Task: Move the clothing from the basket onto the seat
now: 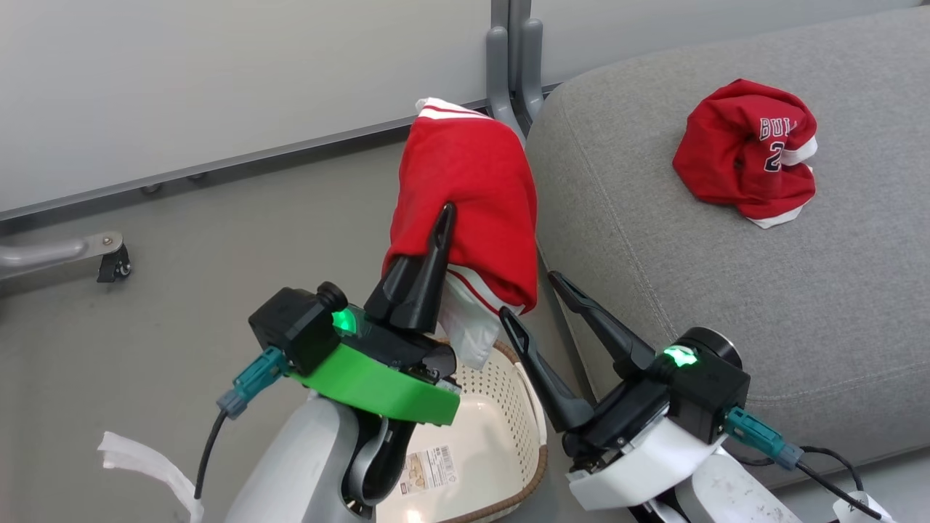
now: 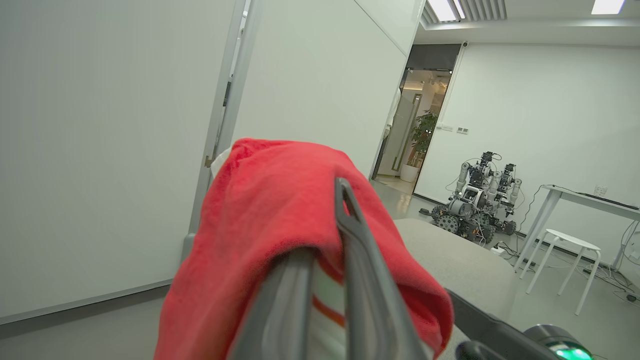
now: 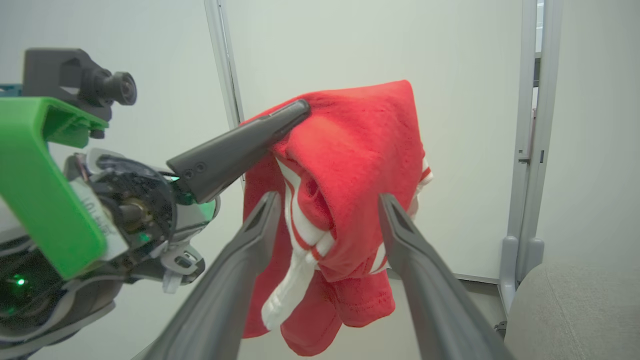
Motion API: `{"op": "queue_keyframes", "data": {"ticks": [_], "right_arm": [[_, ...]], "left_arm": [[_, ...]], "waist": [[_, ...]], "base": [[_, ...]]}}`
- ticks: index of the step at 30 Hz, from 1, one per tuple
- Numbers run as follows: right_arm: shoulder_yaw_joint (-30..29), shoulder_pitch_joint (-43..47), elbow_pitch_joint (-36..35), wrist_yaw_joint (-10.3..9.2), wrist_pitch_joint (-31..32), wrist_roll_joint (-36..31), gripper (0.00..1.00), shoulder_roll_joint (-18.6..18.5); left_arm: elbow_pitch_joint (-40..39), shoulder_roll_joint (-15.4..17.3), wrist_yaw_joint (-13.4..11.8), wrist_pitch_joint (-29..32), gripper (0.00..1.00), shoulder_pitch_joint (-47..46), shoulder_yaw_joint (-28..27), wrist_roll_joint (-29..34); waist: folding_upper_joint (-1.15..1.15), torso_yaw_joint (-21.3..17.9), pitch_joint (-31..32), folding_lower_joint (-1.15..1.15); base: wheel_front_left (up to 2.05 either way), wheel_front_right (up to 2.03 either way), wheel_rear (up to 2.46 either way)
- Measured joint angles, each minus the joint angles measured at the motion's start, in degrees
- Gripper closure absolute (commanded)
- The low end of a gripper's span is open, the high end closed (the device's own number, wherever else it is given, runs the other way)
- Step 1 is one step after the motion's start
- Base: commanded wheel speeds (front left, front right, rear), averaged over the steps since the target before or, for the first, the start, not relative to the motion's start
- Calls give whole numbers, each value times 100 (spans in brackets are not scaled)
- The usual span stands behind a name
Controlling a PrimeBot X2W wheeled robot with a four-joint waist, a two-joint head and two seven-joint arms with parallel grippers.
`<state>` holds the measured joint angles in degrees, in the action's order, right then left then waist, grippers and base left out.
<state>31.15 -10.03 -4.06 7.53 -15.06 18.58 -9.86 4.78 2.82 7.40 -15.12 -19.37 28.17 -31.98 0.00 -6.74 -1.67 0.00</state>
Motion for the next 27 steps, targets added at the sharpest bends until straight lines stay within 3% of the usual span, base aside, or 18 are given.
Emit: {"op": "queue_keyframes", "data": {"ticks": [14, 27], "right_arm": [[-305, -429, 1121, -3, 0, -261, 0, 475], [-335, -767, 1562, -3, 0, -271, 0, 656]], "left_arm": [[-69, 0, 0, 0, 100, 39, 557, -76], [56, 0, 0, -1, 100, 34, 789, -77]], "waist": [[0, 263, 94, 0], [0, 380, 49, 0]], "base": [[0, 0, 0], [0, 0, 0]]}}
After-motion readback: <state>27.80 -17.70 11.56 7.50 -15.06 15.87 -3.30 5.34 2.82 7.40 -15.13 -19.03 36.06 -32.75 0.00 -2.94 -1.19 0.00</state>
